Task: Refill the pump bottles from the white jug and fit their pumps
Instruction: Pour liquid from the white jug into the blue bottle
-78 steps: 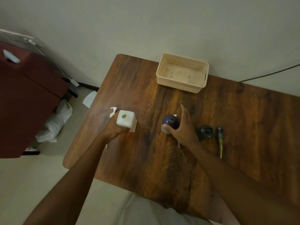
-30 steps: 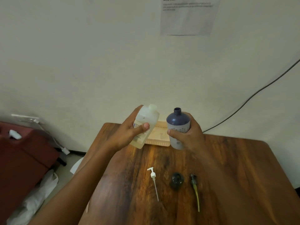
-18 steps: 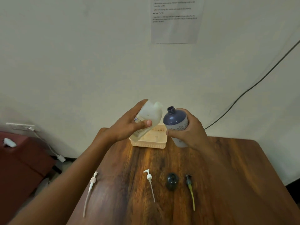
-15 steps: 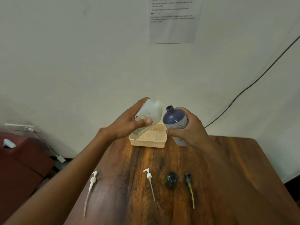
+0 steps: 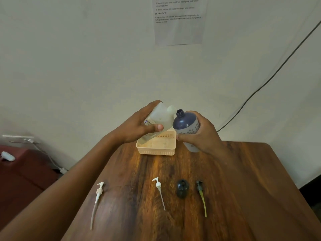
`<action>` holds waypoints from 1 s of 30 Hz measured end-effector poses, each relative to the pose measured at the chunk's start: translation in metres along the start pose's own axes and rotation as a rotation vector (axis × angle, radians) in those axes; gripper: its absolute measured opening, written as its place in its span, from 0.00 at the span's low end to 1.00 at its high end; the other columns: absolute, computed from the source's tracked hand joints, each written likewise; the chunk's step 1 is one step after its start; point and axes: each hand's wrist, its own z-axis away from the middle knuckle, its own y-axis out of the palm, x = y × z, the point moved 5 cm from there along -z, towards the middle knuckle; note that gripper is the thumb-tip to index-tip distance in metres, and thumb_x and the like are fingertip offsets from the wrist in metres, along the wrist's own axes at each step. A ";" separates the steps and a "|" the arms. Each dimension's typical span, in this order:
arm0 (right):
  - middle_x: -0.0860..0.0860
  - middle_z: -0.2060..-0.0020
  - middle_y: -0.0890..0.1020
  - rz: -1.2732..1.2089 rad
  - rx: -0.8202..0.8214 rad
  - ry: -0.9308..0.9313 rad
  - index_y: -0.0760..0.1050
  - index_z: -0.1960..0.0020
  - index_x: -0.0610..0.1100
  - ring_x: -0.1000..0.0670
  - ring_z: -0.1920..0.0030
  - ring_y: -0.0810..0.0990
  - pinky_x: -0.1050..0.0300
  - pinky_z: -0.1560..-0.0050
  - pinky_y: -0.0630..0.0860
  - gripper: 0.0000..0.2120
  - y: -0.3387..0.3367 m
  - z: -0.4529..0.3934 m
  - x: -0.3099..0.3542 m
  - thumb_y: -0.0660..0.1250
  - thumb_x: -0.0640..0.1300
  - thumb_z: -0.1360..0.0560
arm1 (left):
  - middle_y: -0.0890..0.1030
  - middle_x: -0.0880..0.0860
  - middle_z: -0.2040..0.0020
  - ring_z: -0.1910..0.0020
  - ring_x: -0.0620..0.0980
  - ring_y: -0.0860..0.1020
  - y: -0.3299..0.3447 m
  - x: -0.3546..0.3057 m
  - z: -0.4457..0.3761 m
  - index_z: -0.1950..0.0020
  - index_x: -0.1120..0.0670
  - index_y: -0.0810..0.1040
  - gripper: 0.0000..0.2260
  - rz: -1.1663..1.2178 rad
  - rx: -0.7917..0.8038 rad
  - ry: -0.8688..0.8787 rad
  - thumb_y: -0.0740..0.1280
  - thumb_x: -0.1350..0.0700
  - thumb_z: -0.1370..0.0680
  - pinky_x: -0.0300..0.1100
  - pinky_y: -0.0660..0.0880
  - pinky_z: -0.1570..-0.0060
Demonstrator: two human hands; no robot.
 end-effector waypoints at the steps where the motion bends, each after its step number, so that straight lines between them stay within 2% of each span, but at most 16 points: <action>1: 0.61 0.47 0.81 0.001 -0.001 0.000 0.72 0.37 0.61 0.56 0.47 0.81 0.59 0.51 0.82 0.35 0.000 0.000 0.000 0.79 0.62 0.41 | 0.75 0.49 0.36 0.38 0.51 0.78 -0.001 -0.001 0.000 0.24 0.50 0.67 0.30 -0.006 0.005 0.007 0.69 0.42 0.23 0.39 0.81 0.48; 5: 0.59 0.46 0.82 0.001 -0.017 0.002 0.73 0.36 0.58 0.55 0.47 0.81 0.59 0.52 0.82 0.36 -0.001 0.003 -0.001 0.79 0.61 0.41 | 0.76 0.48 0.36 0.39 0.46 0.78 -0.004 -0.006 -0.004 0.24 0.49 0.66 0.32 -0.038 0.023 0.017 0.69 0.40 0.24 0.38 0.82 0.47; 8: 0.59 0.46 0.81 -0.006 -0.044 -0.001 0.73 0.36 0.56 0.55 0.47 0.81 0.59 0.52 0.81 0.34 -0.004 0.004 -0.001 0.82 0.56 0.38 | 0.76 0.44 0.38 0.42 0.43 0.78 -0.008 -0.011 -0.009 0.23 0.46 0.66 0.30 -0.089 0.033 0.021 0.71 0.43 0.23 0.38 0.81 0.48; 10: 0.59 0.46 0.81 -0.016 -0.064 -0.001 0.72 0.36 0.56 0.55 0.48 0.81 0.61 0.53 0.81 0.33 -0.005 0.005 0.000 0.82 0.53 0.37 | 0.76 0.43 0.40 0.43 0.41 0.78 -0.012 -0.015 -0.014 0.23 0.46 0.65 0.30 -0.127 0.051 0.021 0.71 0.43 0.23 0.35 0.79 0.50; 13: 0.61 0.47 0.80 -0.017 -0.102 0.004 0.71 0.36 0.58 0.56 0.49 0.81 0.65 0.56 0.78 0.34 -0.008 0.007 0.005 0.80 0.56 0.40 | 0.76 0.42 0.40 0.44 0.37 0.77 -0.017 -0.023 -0.022 0.23 0.46 0.65 0.31 -0.157 0.092 0.038 0.71 0.44 0.23 0.31 0.78 0.50; 16: 0.59 0.47 0.81 -0.034 -0.134 0.010 0.72 0.36 0.56 0.54 0.49 0.81 0.61 0.55 0.80 0.35 -0.012 0.007 0.008 0.80 0.54 0.40 | 0.76 0.45 0.37 0.42 0.39 0.76 -0.021 -0.029 -0.031 0.22 0.46 0.64 0.32 -0.202 0.135 0.051 0.71 0.44 0.23 0.31 0.78 0.48; 21: 0.55 0.48 0.82 -0.067 -0.181 0.007 0.74 0.35 0.52 0.54 0.49 0.82 0.58 0.54 0.82 0.34 -0.018 0.008 0.010 0.82 0.49 0.38 | 0.76 0.46 0.37 0.42 0.44 0.77 -0.027 -0.038 -0.047 0.22 0.46 0.64 0.33 -0.283 0.190 0.057 0.70 0.42 0.24 0.30 0.76 0.52; 24: 0.55 0.48 0.82 -0.086 -0.200 0.009 0.74 0.35 0.52 0.54 0.49 0.82 0.59 0.55 0.81 0.35 -0.020 0.008 0.012 0.80 0.52 0.40 | 0.75 0.47 0.36 0.41 0.47 0.76 -0.029 -0.043 -0.054 0.21 0.47 0.63 0.35 -0.308 0.210 0.046 0.70 0.41 0.25 0.33 0.75 0.50; 27: 0.55 0.47 0.82 -0.099 -0.212 0.009 0.74 0.35 0.52 0.54 0.49 0.81 0.58 0.55 0.81 0.35 -0.022 0.008 0.013 0.80 0.53 0.40 | 0.75 0.48 0.35 0.41 0.47 0.76 -0.031 -0.048 -0.058 0.20 0.47 0.63 0.35 -0.310 0.218 0.045 0.70 0.42 0.25 0.32 0.74 0.51; 30: 0.57 0.48 0.81 -0.099 -0.226 0.005 0.74 0.35 0.53 0.55 0.49 0.81 0.62 0.57 0.80 0.35 -0.024 0.008 0.015 0.80 0.53 0.40 | 0.76 0.48 0.35 0.41 0.48 0.77 -0.032 -0.053 -0.061 0.21 0.48 0.64 0.35 -0.312 0.230 0.050 0.70 0.42 0.25 0.32 0.74 0.51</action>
